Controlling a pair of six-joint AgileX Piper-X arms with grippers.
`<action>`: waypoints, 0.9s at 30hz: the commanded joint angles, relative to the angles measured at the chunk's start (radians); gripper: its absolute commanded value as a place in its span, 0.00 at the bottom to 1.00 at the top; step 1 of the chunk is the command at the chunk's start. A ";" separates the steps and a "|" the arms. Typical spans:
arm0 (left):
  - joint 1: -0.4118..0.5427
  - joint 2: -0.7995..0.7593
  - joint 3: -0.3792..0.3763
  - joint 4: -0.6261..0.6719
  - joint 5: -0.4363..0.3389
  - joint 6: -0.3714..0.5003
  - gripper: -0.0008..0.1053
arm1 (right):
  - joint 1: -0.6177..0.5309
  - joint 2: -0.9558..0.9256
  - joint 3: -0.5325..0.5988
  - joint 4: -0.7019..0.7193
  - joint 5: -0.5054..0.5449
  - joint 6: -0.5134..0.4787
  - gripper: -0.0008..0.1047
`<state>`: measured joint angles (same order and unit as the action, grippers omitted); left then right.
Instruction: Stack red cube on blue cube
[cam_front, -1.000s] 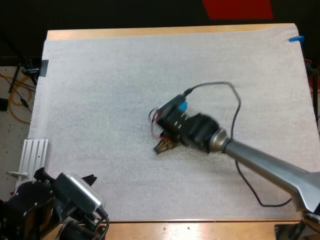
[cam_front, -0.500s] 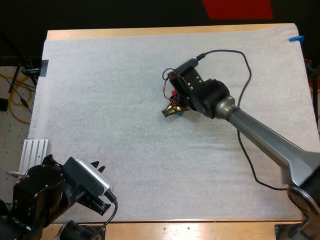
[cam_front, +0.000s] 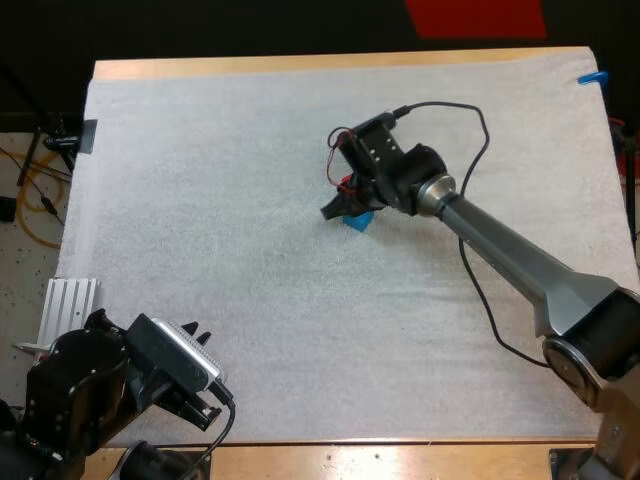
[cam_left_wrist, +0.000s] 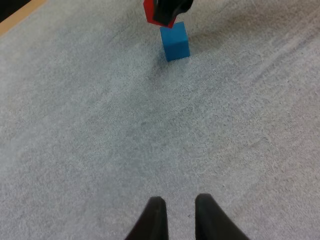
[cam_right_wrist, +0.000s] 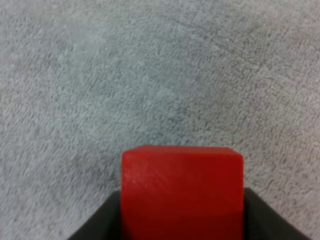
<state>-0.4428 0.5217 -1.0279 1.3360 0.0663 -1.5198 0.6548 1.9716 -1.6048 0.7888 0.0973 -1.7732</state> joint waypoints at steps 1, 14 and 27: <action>-0.001 0.000 -0.001 -0.012 -0.008 -0.019 0.15 | -0.004 0.005 -0.012 0.001 -0.013 0.004 0.18; -0.001 0.000 -0.001 -0.012 -0.008 -0.019 0.15 | -0.006 0.027 -0.009 0.016 -0.034 0.027 0.18; -0.001 0.000 -0.001 -0.012 -0.008 -0.019 0.15 | -0.006 0.039 -0.009 0.021 -0.034 0.027 0.22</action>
<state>-0.4428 0.5217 -1.0279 1.3360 0.0663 -1.5198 0.6509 2.0171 -1.6048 0.8044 0.0714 -1.7492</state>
